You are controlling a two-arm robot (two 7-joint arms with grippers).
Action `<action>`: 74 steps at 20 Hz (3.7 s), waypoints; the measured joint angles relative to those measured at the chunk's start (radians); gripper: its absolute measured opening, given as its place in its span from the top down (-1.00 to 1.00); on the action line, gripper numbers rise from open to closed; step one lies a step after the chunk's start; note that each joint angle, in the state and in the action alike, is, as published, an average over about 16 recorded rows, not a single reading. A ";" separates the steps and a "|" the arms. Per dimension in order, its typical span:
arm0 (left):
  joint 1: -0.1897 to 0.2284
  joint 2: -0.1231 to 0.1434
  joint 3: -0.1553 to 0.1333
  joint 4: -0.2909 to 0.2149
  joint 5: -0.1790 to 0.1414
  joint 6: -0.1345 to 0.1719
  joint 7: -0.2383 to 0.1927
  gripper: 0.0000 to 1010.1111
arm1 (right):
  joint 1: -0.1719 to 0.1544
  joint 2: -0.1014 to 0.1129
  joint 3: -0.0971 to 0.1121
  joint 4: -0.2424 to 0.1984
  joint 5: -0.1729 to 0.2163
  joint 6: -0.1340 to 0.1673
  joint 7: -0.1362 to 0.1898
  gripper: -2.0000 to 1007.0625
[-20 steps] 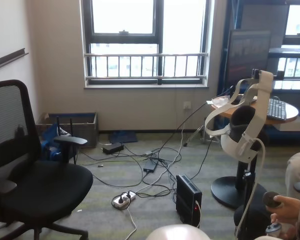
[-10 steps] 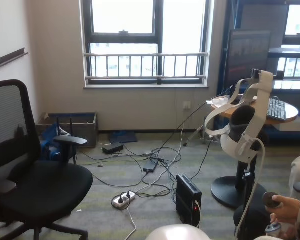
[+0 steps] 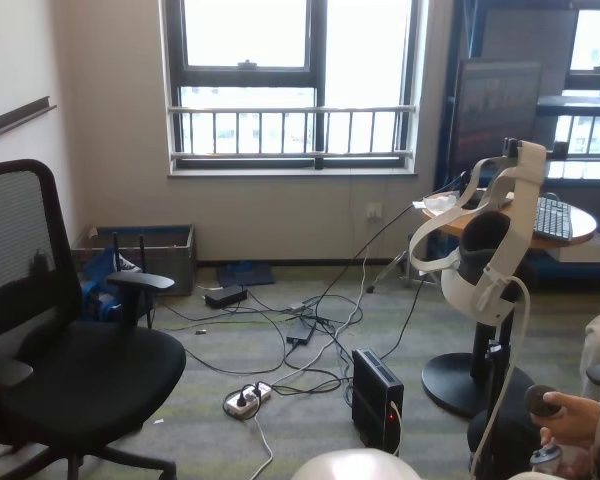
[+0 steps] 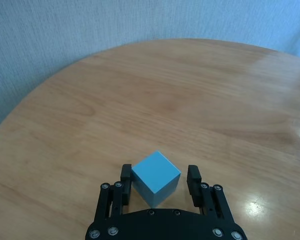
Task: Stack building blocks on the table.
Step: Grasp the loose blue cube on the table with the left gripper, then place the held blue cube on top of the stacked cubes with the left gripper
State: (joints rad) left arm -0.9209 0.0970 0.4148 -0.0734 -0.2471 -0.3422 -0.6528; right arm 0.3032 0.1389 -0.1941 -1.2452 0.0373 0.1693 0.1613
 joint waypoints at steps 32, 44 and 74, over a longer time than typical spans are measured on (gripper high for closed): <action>0.006 0.003 0.000 -0.014 0.000 0.006 0.002 -0.11 | 0.000 0.000 0.000 0.000 0.000 0.000 0.000 -1.00; 0.007 0.003 0.000 -0.014 0.000 0.007 0.002 -0.11 | 0.000 0.000 0.000 0.000 0.000 0.000 0.000 -1.00; 0.139 0.065 0.018 -0.230 -0.065 0.051 0.070 -0.11 | 0.000 0.000 0.000 0.000 0.000 0.000 0.000 -1.00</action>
State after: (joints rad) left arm -0.7816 0.1620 0.4325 -0.3038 -0.3122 -0.2917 -0.5828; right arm 0.3032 0.1390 -0.1941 -1.2452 0.0373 0.1694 0.1613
